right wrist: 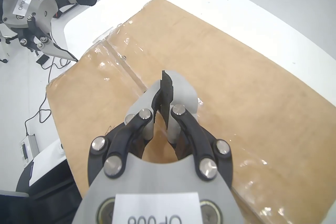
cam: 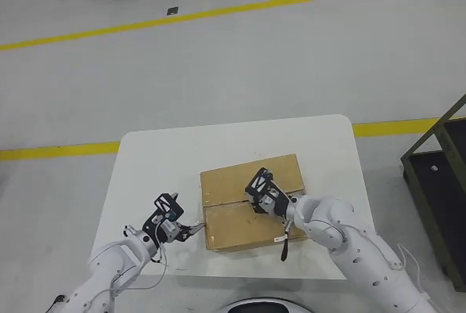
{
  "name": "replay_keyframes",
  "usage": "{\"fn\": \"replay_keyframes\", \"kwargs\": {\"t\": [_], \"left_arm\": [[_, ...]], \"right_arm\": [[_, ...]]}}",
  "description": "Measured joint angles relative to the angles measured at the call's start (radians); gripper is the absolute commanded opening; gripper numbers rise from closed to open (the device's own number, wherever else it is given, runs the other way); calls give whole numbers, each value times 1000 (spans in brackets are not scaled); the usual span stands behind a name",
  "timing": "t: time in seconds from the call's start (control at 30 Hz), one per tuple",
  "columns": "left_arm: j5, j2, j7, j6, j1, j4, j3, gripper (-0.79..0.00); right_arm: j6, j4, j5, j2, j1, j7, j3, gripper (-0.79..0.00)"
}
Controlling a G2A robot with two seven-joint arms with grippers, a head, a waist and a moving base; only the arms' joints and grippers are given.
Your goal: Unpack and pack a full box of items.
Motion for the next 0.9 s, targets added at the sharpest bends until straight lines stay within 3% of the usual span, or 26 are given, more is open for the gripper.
{"fn": "replay_keyframes", "kwargs": {"t": [0.4,0.63,0.9], "left_arm": [[62,16,6,22,82,-49,-95,0],[73,5,18,81,76,1,-44,0],[75,-11,36,115,19,101,30,0]], "right_arm": [[1,24,3,-9,2,-30,-8,-785],[-12,35,2,-13,8,-36,-8,-785],[-14,46,7,-16,9,-39,-1,-785]]}}
